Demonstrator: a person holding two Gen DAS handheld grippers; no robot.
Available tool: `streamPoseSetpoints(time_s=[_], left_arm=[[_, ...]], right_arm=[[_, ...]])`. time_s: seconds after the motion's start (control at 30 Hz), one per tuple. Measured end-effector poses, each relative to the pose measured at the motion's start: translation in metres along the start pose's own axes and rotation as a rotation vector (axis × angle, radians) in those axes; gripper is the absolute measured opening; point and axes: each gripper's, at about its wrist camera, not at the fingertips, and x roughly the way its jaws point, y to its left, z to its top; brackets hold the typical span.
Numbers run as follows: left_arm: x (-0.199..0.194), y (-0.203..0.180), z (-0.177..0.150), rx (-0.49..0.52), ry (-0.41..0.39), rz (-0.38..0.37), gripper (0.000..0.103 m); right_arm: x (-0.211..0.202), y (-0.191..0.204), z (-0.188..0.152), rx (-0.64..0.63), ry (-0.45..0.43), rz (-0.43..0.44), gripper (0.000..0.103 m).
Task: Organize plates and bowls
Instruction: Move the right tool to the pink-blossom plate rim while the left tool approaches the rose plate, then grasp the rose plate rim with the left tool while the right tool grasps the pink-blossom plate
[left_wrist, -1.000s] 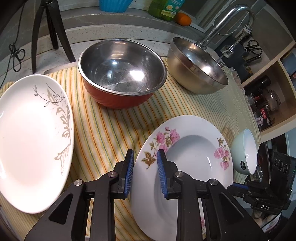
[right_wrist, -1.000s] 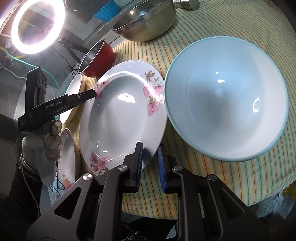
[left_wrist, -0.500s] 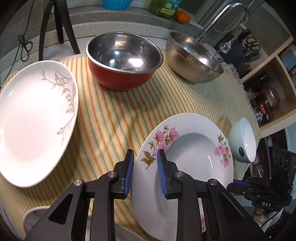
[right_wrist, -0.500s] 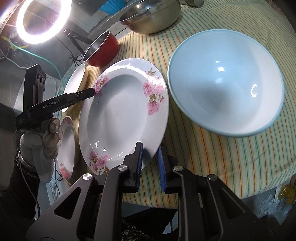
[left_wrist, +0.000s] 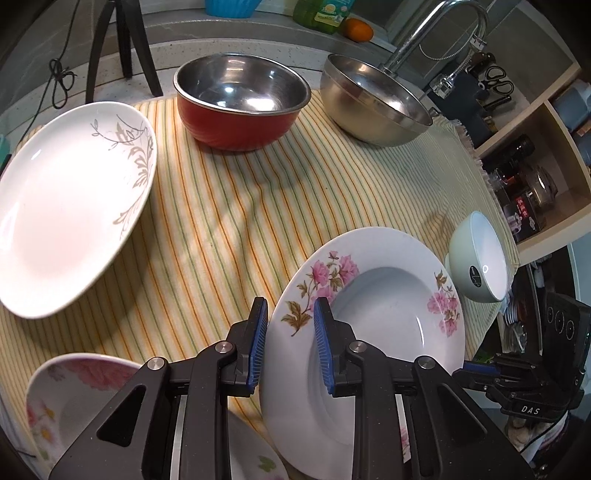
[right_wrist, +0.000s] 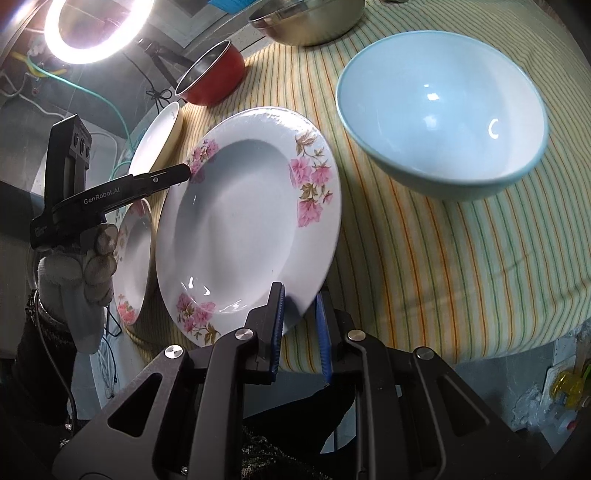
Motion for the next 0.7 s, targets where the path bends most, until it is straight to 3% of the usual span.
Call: streamPoseSetpoints(time_s=[0.5,0.63,0.7], left_arm=[[-0.007,-0.006,-0.012,-0.016,-0.042,0.021,0.023],[-0.019,-0.006,-0.011,-0.013,-0.078,0.041,0.024],[-0.026,-0.005,-0.011,-0.026,-0.093,0.044,0.024]], right_arm=[[0.000,0.005,-0.001,-0.041,0.008,-0.029,0.020],[-0.010,0.007,0.000,-0.067,-0.021,-0.053,0.037],[-0.018,0.008,0.001,-0.075,-0.039,-0.054,0.041]])
